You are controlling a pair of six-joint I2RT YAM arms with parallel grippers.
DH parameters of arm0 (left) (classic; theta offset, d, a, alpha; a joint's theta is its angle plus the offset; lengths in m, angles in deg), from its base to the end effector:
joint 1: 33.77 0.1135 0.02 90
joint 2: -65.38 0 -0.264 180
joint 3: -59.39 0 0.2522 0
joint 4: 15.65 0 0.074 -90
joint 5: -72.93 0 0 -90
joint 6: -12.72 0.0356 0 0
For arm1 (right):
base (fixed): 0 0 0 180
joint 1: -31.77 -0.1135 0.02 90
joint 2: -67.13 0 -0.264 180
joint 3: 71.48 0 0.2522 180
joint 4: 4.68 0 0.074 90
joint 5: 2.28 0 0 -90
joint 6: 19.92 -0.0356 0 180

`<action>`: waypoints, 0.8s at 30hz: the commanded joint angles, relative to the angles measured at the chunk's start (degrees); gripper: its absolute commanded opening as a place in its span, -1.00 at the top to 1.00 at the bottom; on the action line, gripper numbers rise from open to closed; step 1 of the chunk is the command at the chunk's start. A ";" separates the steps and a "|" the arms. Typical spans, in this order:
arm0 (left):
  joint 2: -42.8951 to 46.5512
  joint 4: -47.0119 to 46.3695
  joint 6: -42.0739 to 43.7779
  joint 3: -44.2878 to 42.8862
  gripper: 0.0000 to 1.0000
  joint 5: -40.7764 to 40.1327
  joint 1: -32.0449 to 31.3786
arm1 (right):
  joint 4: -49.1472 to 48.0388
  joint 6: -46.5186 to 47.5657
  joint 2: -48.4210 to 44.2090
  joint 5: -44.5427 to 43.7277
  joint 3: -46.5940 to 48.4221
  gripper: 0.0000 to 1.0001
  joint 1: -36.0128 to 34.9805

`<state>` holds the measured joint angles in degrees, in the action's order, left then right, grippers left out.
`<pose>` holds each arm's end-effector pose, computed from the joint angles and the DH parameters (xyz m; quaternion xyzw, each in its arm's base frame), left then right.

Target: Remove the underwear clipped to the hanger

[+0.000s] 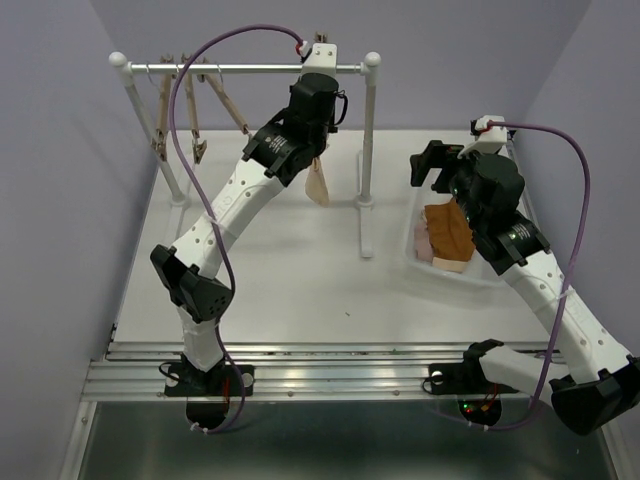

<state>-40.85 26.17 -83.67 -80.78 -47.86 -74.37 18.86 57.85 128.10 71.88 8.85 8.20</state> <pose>0.3206 -0.2508 0.4935 0.0472 0.7461 -0.0689 0.6606 0.2218 0.0862 0.4200 0.0217 0.7312 0.1112 0.6727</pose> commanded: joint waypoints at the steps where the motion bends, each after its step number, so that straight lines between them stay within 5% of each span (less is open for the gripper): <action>1: 6.03 -4.85 1.47 1.95 1.00 -2.52 -0.71 | -3.01 0.45 -1.38 0.72 -0.65 -1.00 0.19; 12: 14.65 -9.59 2.00 19.00 1.00 -3.32 -3.17 | -3.10 3.35 -0.76 4.66 -1.17 -1.00 0.19; 17: 21.32 -10.83 2.35 29.70 1.00 -2.62 -5.80 | -3.54 11.69 -0.59 18.68 -2.14 -1.00 0.19; 24: 36.59 -10.04 -0.11 49.13 1.00 10.80 -8.70 | 2.07 30.91 1.52 45.50 -2.23 -1.00 0.19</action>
<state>-12.83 18.93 -82.67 -37.57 -43.99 -81.70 18.67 75.42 128.93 98.90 6.77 8.20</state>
